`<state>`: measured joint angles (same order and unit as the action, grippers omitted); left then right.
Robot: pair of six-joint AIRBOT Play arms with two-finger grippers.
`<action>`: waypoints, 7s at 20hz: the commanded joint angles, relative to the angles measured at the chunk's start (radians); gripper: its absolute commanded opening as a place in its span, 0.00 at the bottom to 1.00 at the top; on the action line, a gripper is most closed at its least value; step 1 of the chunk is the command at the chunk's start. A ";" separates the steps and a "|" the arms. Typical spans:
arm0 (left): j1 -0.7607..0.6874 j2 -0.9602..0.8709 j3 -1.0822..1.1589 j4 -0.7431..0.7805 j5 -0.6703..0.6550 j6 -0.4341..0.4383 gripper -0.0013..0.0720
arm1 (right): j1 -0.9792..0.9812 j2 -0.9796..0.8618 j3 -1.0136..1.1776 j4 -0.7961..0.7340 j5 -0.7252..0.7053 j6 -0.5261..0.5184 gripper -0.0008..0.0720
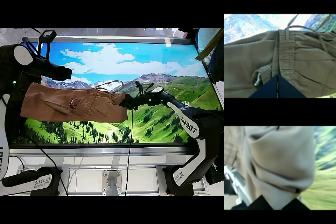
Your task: Fold the clothes and pants, and hang the long-sleeved shirts on hangers.
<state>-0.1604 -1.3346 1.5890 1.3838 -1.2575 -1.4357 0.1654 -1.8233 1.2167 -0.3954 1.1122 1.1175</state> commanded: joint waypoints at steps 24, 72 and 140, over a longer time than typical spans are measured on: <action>-0.455 -0.205 -0.370 -0.109 0.396 -0.068 0.03 | -0.140 0.431 0.278 -0.502 0.499 0.517 0.04; 0.000 0.338 -0.359 0.082 0.059 -0.110 0.03 | 0.113 0.040 -0.243 0.468 -0.118 -0.217 0.98; 0.000 0.334 -0.360 0.082 0.109 -0.129 0.03 | -1.246 0.397 0.266 -0.180 0.621 0.311 0.51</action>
<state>-0.1604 -1.0000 1.2293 1.4658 -1.1492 -1.5650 -1.1221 -1.4830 1.4818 -0.7937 1.6566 1.3911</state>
